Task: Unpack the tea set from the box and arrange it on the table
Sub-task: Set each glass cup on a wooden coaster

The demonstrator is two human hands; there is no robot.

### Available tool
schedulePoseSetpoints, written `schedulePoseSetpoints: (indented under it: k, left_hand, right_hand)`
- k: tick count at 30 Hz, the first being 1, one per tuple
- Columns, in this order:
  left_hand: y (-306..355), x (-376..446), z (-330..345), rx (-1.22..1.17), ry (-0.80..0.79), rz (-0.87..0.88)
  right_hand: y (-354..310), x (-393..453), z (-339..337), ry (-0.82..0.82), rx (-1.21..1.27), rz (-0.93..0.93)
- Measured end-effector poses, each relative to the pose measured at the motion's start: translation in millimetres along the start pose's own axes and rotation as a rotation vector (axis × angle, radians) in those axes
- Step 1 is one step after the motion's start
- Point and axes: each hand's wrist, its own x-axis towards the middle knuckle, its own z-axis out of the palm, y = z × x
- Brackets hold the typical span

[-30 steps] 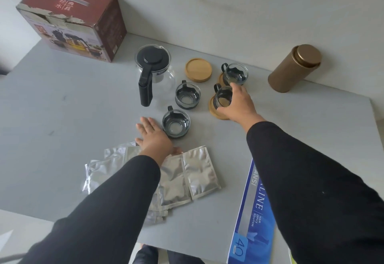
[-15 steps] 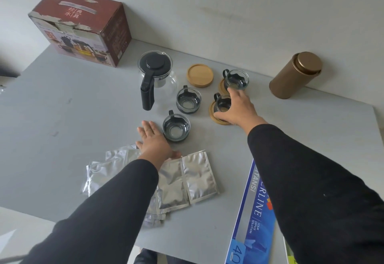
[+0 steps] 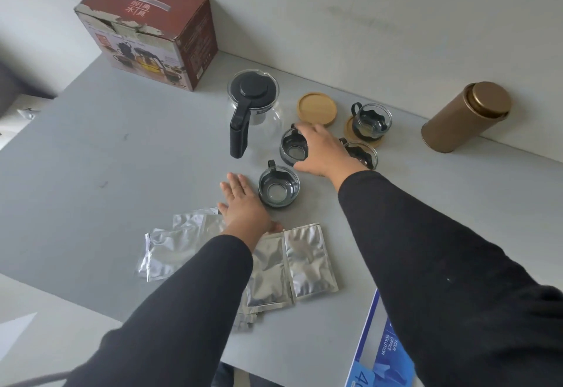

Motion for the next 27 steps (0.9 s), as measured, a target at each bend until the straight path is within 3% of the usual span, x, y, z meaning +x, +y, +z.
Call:
schedulePoseSetpoints:
  k: [9, 18, 27]
  left_hand:
    - [-2, -1, -1, -0.018, -0.014, 0.004]
    - [-1, -9, -5, -0.023, -0.007, 0.010]
    - [-3, -13, -3, -0.018, 0.008, 0.041]
  right_hand:
    - [-4, -9, -10, 0.059, 0.069, -0.006]
    - [1, -75, -37, 0.175, 0.157, 0.079]
    - [18, -140, -7, 0.068, -0.184, 0.098]
